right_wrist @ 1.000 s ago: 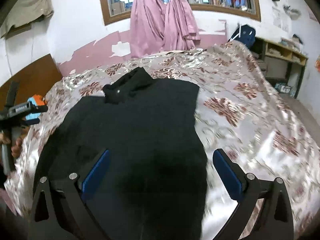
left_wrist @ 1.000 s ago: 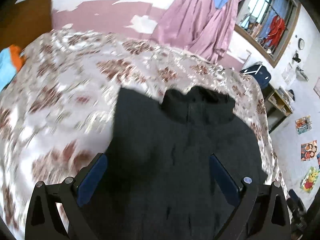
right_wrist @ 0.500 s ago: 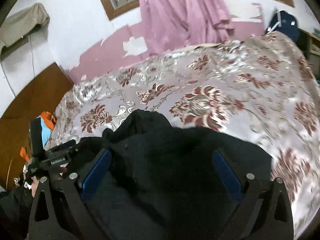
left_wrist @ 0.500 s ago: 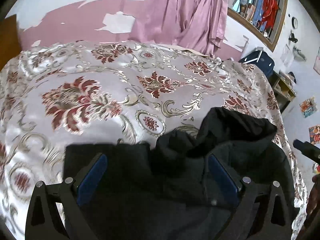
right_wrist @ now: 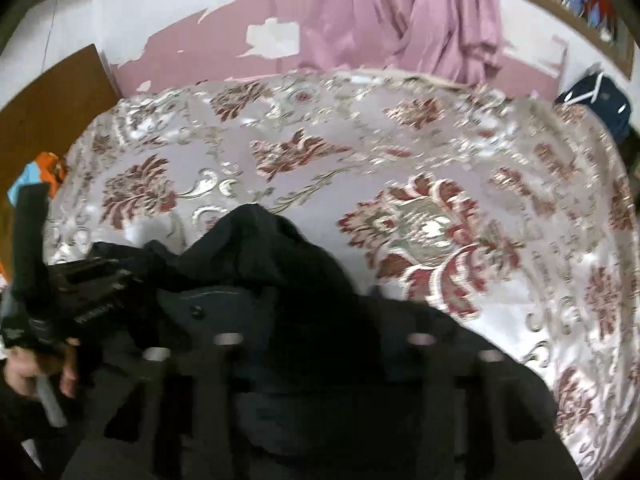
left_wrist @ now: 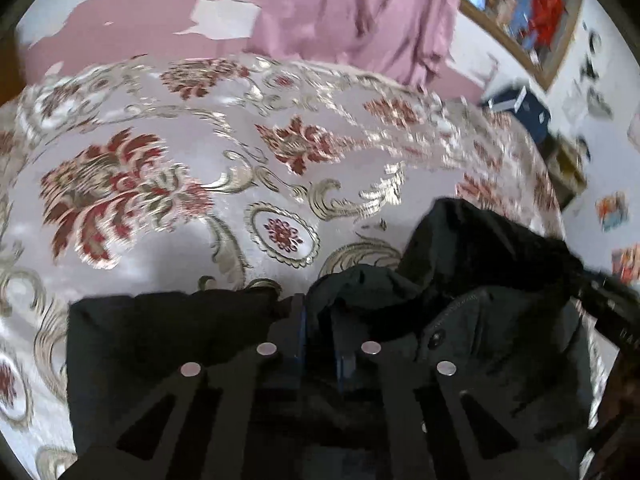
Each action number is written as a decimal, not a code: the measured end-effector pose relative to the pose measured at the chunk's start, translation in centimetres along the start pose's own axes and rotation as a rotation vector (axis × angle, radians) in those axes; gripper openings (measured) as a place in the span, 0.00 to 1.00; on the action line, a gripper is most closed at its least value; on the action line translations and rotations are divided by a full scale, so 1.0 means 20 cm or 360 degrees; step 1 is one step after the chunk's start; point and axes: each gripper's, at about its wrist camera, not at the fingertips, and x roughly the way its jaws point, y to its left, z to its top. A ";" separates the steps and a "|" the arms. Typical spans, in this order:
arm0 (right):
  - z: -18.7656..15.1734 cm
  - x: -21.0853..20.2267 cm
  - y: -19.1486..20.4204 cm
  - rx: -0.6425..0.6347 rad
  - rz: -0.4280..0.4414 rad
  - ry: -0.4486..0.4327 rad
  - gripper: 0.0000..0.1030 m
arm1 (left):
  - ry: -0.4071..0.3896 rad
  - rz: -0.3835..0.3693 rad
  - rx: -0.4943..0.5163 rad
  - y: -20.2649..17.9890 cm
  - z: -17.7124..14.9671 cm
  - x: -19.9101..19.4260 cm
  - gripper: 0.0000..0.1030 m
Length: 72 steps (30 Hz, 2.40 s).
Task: Fold large clothes
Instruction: 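Carry the held hem over the jacket toward the collar with both grippers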
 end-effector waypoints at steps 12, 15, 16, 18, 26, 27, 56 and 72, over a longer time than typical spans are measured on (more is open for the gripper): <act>-0.35 -0.40 -0.05 -0.0245 -0.0008 -0.0052 0.06 | -0.0075 -0.0050 0.0054 0.09 -0.25 -0.33 0.06; -0.41 -0.35 -0.04 -0.0247 -0.0019 0.0032 0.05 | -0.0005 0.0005 0.0035 0.10 -0.34 -0.21 0.06; -0.43 -0.31 -0.05 -0.0240 -0.0034 0.0062 0.05 | 0.0003 0.0014 0.0027 0.10 -0.36 -0.18 0.06; -0.46 -0.24 -0.06 -0.0225 -0.0055 0.0096 0.05 | 0.0006 0.0025 0.0035 0.10 -0.39 -0.13 0.06; -0.55 -0.03 -0.13 -0.0081 0.0053 0.0100 0.05 | 0.0062 -0.0057 -0.0009 0.17 -0.43 0.00 0.09; -0.56 -0.03 -0.13 -0.0075 0.0059 0.0090 0.05 | 0.0055 -0.0081 -0.0024 0.17 -0.43 -0.01 0.09; -0.26 -0.02 0.08 -0.0246 0.0306 0.0189 0.22 | 0.0133 -0.0464 0.0241 -0.15 -0.18 0.04 0.47; -0.44 0.15 0.10 -0.0471 0.0202 0.0431 0.21 | 0.0357 -0.0286 0.0669 -0.27 -0.37 0.19 0.34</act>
